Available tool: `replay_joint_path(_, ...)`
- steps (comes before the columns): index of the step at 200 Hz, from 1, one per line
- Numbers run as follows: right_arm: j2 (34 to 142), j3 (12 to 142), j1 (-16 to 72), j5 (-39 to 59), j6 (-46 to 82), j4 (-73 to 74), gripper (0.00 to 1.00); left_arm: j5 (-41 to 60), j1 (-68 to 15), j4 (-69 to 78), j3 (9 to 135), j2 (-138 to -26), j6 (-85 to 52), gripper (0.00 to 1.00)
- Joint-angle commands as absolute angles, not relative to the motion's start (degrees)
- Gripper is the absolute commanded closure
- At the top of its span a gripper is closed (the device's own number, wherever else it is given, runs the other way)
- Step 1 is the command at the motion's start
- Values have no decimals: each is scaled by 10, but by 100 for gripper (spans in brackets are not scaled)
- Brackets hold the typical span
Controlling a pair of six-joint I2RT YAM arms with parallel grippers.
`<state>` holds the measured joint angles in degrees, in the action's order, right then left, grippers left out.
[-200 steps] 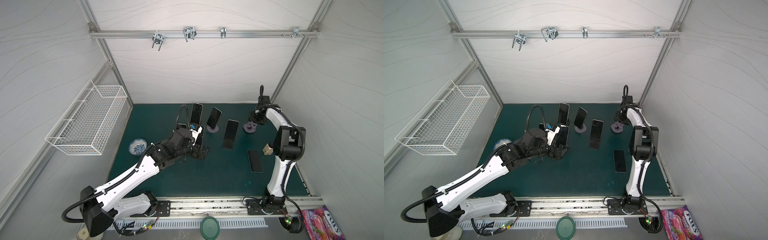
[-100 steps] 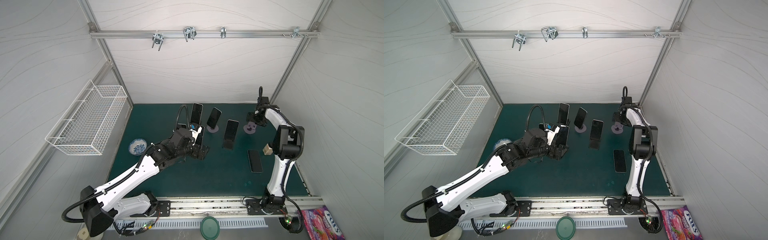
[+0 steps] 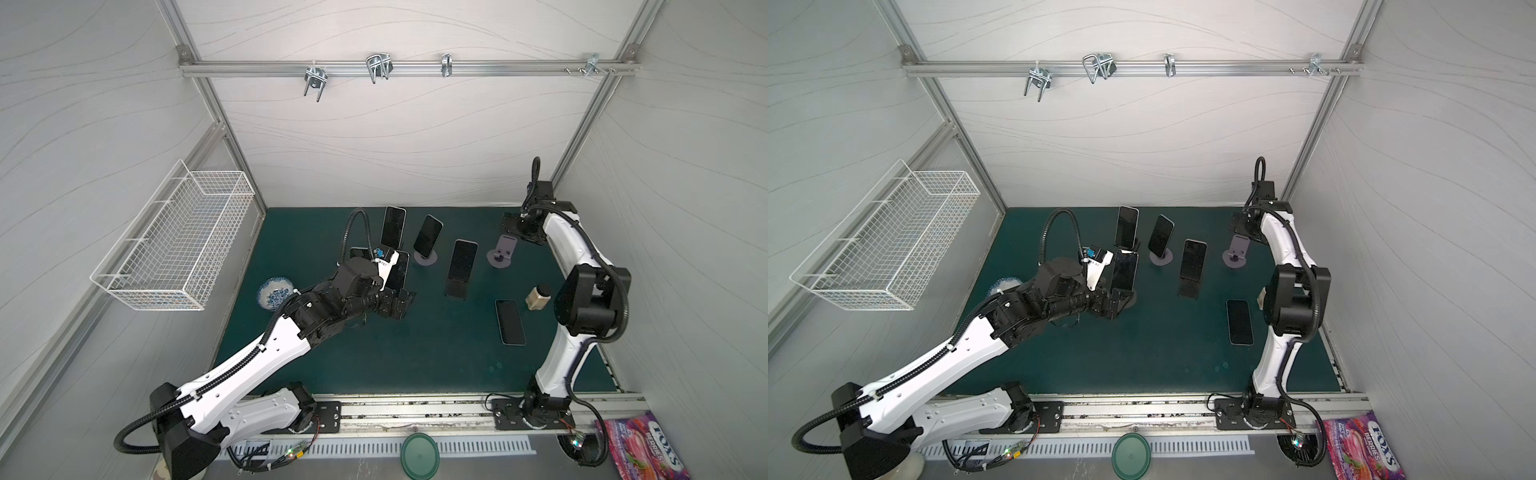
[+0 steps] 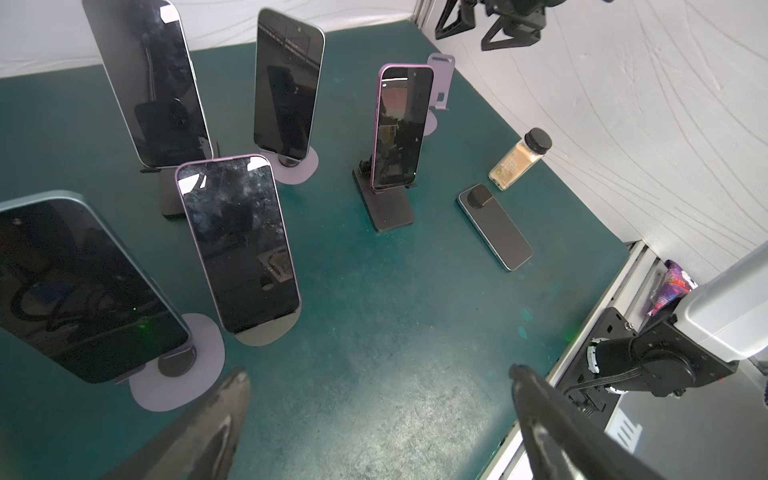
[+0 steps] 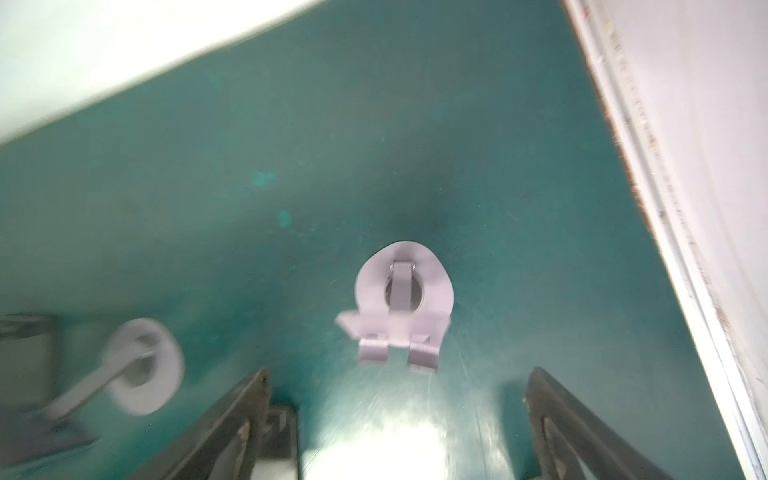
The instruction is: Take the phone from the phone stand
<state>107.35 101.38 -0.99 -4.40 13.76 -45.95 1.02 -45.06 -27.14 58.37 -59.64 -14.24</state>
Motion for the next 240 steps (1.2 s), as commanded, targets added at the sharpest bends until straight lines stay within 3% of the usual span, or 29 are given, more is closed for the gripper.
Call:
replay_joint_path(1, 1014, 1002, -11, -30, 148, -497, 3, -7, -452, -273, 593, -581, -134, 2)
replay_joint_path(68, 881, 964, 32, -3, 149, -530, 5, -51, -451, -266, 622, -612, -111, 4)
replay_joint_path(145, 754, 922, 180, -13, 145, -553, 8, -59, -428, -287, 733, -749, -107, 5)
replay_joint_path(240, 711, 880, 280, 4, 157, -564, 8, -57, -379, -286, 781, -850, -146, 6)
